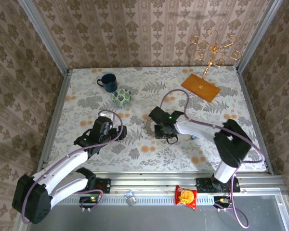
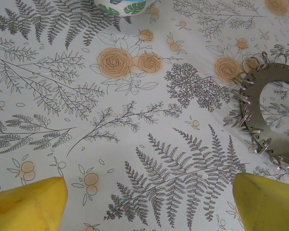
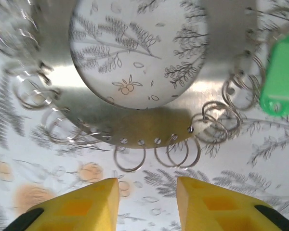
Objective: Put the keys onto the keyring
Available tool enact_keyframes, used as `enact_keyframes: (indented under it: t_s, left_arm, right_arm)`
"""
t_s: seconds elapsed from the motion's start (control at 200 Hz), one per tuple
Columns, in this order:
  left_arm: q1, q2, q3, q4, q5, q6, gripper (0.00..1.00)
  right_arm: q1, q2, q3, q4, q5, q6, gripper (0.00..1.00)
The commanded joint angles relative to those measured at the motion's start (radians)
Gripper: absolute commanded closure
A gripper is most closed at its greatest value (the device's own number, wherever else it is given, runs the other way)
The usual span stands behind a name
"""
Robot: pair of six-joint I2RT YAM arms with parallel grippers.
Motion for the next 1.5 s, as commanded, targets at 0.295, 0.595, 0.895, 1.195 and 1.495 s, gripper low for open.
enact_keyframes:
  t_s: [0.295,0.595,0.895,1.195,1.495]
  left_arm:
    - [-0.012,-0.025,0.006,0.019,-0.016,0.015,0.11]
    - [-0.012,-0.036,-0.002,0.017,-0.017,0.014,0.11]
    - [-0.012,-0.036,0.002,0.013,-0.02,0.014,0.11]
    - [-0.012,-0.024,0.013,0.021,-0.016,0.025,0.1]
    - [-0.014,-0.027,0.018,0.01,-0.018,0.023,0.1]
  right_arm:
    - [0.004,-0.103,-0.205,0.303,-0.046,0.66,0.6]
    - [0.004,-0.054,-0.251,0.386,-0.062,0.746,0.62]
    - [0.004,-0.012,-0.256,0.417,-0.063,0.771,0.65]
    - [0.004,0.022,-0.252,0.426,-0.056,0.775,0.7]
    - [0.0,0.0,-0.249,0.393,-0.025,0.713,0.99]
